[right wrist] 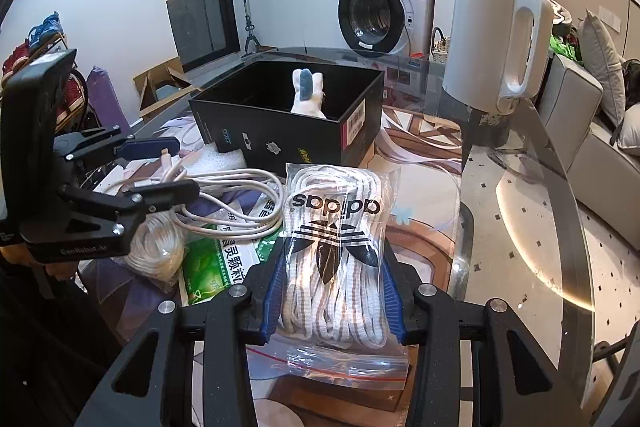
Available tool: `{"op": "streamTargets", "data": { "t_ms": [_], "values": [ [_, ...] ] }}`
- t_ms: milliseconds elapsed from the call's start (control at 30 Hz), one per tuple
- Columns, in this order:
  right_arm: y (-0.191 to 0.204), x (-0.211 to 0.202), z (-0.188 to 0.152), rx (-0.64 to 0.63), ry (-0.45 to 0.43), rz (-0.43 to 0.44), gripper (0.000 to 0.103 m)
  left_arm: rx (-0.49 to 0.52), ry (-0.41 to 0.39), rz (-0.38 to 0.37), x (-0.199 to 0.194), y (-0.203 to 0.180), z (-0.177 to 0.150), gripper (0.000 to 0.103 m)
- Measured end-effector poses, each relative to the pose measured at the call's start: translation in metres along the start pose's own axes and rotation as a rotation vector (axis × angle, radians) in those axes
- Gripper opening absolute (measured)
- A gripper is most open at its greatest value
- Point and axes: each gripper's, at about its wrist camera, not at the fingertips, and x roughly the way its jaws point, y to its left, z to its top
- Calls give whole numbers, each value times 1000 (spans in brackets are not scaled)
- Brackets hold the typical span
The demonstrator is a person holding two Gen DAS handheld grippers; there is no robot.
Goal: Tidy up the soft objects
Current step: 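Carry both items to the black box and lower the shoelace bag in with the right tool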
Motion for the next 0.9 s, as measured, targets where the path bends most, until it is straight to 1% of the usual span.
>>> {"op": "streamTargets", "data": {
  "t_ms": [600, 900],
  "values": [
    [3, -10, 5, 4, -46, 8, 42, -27, -121, -5, -33, 4, 18, 56],
    [8, -21, 14, -4, -121, 17, 42, -48, -173, 13, -41, 10, 34, 56]
  ]
}}
